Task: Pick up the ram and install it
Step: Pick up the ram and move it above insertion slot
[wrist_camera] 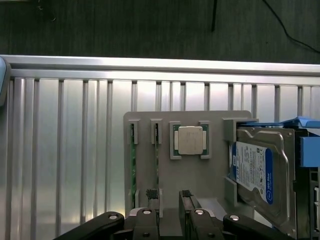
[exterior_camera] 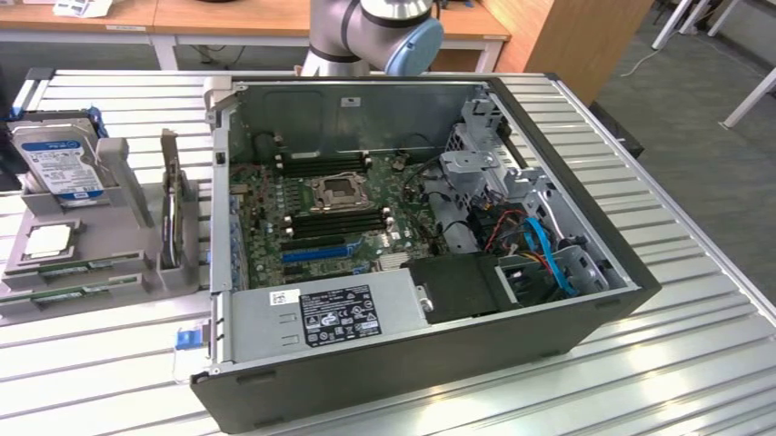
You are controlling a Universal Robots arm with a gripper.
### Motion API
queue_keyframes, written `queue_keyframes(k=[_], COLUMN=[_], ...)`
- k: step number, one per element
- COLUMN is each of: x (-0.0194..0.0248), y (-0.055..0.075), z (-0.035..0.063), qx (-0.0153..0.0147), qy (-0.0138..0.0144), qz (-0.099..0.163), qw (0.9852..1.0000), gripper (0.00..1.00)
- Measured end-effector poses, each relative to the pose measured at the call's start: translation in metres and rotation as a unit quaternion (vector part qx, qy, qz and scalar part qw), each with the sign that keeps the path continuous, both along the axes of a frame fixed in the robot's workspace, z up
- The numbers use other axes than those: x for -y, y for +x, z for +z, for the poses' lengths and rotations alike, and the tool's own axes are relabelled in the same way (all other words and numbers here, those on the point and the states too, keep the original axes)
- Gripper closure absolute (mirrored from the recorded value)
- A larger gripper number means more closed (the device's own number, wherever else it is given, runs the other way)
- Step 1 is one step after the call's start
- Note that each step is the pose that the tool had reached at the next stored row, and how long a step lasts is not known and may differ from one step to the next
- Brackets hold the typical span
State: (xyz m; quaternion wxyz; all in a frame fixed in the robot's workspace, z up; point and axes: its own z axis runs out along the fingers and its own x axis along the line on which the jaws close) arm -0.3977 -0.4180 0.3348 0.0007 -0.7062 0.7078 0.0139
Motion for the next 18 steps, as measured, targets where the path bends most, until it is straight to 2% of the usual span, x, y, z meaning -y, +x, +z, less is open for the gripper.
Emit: queue_keyframes(k=[18], x=[0.0001], y=[0.0], z=[-0.0326], qx=[0.0], qy=[0.0], qz=[0.0], qw=[1.0], gripper=[0.7])
